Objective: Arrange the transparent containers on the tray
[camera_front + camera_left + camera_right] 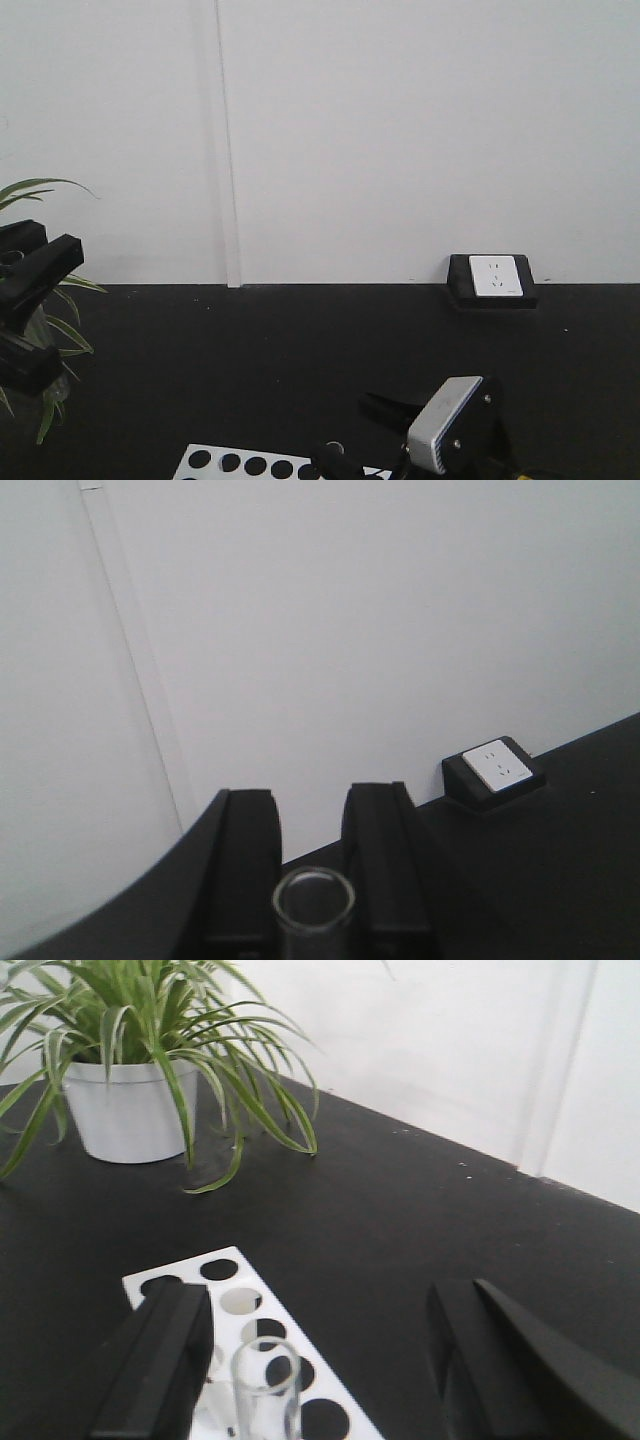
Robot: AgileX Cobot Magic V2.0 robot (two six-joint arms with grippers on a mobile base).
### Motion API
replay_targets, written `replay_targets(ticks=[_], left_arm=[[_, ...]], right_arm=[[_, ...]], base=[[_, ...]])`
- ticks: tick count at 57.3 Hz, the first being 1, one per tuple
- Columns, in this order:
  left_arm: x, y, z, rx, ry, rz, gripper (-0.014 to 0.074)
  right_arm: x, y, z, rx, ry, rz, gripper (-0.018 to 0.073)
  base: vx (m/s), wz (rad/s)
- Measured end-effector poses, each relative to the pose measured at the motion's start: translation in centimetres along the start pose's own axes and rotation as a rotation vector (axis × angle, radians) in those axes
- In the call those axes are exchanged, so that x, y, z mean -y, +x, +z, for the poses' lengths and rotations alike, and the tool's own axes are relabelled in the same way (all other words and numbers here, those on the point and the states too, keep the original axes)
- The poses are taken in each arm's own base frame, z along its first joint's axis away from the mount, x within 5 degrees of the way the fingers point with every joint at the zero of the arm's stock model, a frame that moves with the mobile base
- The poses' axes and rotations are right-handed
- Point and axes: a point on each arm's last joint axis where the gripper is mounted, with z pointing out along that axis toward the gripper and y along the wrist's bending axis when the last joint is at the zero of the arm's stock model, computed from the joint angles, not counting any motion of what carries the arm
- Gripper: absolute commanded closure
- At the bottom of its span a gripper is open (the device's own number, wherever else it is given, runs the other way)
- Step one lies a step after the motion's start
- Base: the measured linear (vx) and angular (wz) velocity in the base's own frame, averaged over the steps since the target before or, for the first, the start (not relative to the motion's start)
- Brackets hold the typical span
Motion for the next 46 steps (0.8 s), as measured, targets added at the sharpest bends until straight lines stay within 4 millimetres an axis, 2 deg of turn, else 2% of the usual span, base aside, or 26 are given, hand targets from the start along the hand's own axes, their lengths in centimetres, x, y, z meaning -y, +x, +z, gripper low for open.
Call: replay_targets(ticks=[13, 21, 29, 40, 46], left_arm=[[0.0, 0.0, 0.0, 0.000, 0.000, -0.005, 0.0603], [0.0, 0.0, 0.0, 0.000, 0.000, -0.006, 0.0603], [0.0, 0.0, 0.0, 0.000, 0.000, -0.006, 0.0603], [0.0, 0.0, 0.0, -0.001, -0.001, -0.006, 0.0603], [-0.1, 0.1, 0.0, -0.012, -0.009, -0.006, 0.0603]], right_arm=[[-0.2, 1.6, 0.8, -0.027, -0.046, 0.014, 0.0059], [-0.2, 2.6, 1.3, -0.033, -0.064, 0.036, 0.0106], [-0.2, 3.2, 1.6, -0.034, -0.075, 0.051, 0.0258], [-0.2, 2.9, 1.8, -0.006, -0.084, 0.049, 0.0572], [0.0, 2.4, 2.1, 0.008, -0.085, 0.070, 0.0573]], base=[[0.00, 0.00], [0.00, 0.00], [0.00, 0.00], [0.00, 0.00], [0.00, 0.00]])
